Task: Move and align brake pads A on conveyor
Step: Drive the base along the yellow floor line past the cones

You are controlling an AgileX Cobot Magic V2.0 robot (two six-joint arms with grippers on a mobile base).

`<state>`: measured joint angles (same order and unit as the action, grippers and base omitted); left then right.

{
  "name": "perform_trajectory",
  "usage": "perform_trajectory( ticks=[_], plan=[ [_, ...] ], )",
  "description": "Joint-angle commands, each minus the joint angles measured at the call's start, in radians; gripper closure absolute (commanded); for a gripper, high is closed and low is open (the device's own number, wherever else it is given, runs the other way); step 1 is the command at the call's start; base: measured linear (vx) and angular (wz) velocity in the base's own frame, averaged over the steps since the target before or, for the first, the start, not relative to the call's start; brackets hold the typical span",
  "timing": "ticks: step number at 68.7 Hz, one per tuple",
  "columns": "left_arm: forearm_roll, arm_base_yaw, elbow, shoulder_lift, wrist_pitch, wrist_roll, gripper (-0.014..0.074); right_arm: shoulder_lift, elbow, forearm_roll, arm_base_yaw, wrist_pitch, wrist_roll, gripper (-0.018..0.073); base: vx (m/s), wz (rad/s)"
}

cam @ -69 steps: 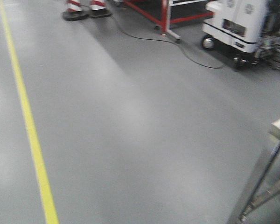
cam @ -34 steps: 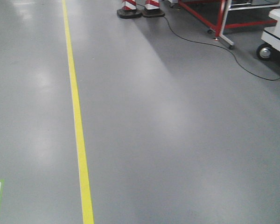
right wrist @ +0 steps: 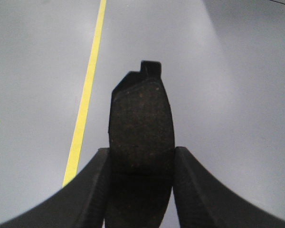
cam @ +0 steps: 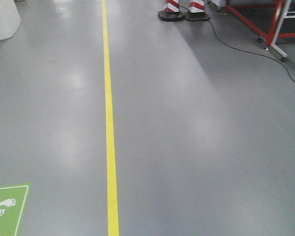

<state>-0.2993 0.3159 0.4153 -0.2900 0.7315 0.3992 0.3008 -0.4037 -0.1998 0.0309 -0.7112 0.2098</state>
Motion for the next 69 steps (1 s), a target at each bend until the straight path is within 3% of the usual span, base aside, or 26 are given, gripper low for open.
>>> perform_trajectory(
  ticks=[1,31,69],
  plan=[
    [-0.013,0.0,0.028,-0.011,-0.085,0.001,0.0603,0.008,-0.032,-0.012,0.008,0.087,0.007,0.0571,0.19,0.24],
    [-0.013,0.0,0.028,-0.011,-0.085,0.001,0.0603,0.008,-0.032,-0.012,0.008,0.087,0.007,0.0571,0.29,0.18],
    [-0.013,0.0,0.028,-0.011,-0.085,0.001,0.0603,0.008,-0.032,-0.012,0.008,0.088,0.007,0.0571,0.5,0.06]
  ],
)
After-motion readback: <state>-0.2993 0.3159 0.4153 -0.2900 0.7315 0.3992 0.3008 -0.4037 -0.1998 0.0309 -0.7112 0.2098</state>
